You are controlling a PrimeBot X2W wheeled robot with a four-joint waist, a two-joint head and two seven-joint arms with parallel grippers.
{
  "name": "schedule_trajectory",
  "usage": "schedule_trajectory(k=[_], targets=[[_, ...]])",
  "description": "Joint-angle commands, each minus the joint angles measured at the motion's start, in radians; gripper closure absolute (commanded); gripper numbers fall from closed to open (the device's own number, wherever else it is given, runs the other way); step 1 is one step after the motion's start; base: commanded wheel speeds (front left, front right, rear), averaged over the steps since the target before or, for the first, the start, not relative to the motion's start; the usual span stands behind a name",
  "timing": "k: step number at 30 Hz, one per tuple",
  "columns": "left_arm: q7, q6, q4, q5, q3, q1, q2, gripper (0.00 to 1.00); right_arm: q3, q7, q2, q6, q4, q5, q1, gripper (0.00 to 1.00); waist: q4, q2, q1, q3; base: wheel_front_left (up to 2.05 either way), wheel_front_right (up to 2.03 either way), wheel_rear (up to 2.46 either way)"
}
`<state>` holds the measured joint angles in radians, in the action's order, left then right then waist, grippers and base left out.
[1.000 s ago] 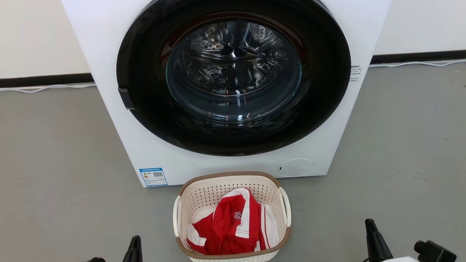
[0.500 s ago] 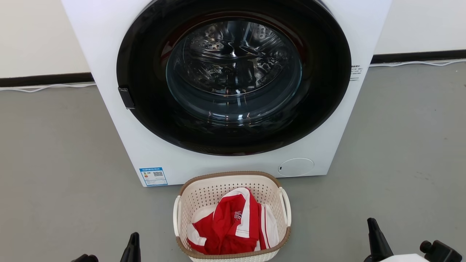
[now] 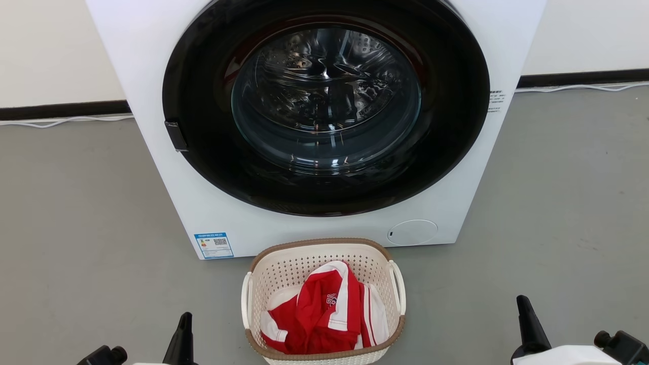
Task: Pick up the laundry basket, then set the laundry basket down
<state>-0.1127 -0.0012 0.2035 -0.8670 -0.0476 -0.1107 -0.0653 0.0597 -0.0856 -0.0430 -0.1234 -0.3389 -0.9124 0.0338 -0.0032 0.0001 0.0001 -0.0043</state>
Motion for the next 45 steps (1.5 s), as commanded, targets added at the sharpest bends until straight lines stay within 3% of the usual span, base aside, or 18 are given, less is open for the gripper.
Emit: schedule_trajectory(k=[1, 45], targets=[[0.007, -0.010, -0.019, -0.026, 0.021, 0.055, -0.009, 1.00, -0.007, 0.009, -0.005, -0.003, 0.031, -0.025, -0.057, 1.00, 0.000, -0.0001, -0.0001, 0.000, 0.00, 0.00, 0.00], [0.135, -0.090, 0.020, -0.526, 0.092, 0.163, -0.010, 1.00, 0.034, 0.136, -0.006, -0.006, 0.073, -0.475, -0.114, 1.00, 0.002, -0.0001, -0.0001, 0.005, 0.00, 0.00, 0.00]])
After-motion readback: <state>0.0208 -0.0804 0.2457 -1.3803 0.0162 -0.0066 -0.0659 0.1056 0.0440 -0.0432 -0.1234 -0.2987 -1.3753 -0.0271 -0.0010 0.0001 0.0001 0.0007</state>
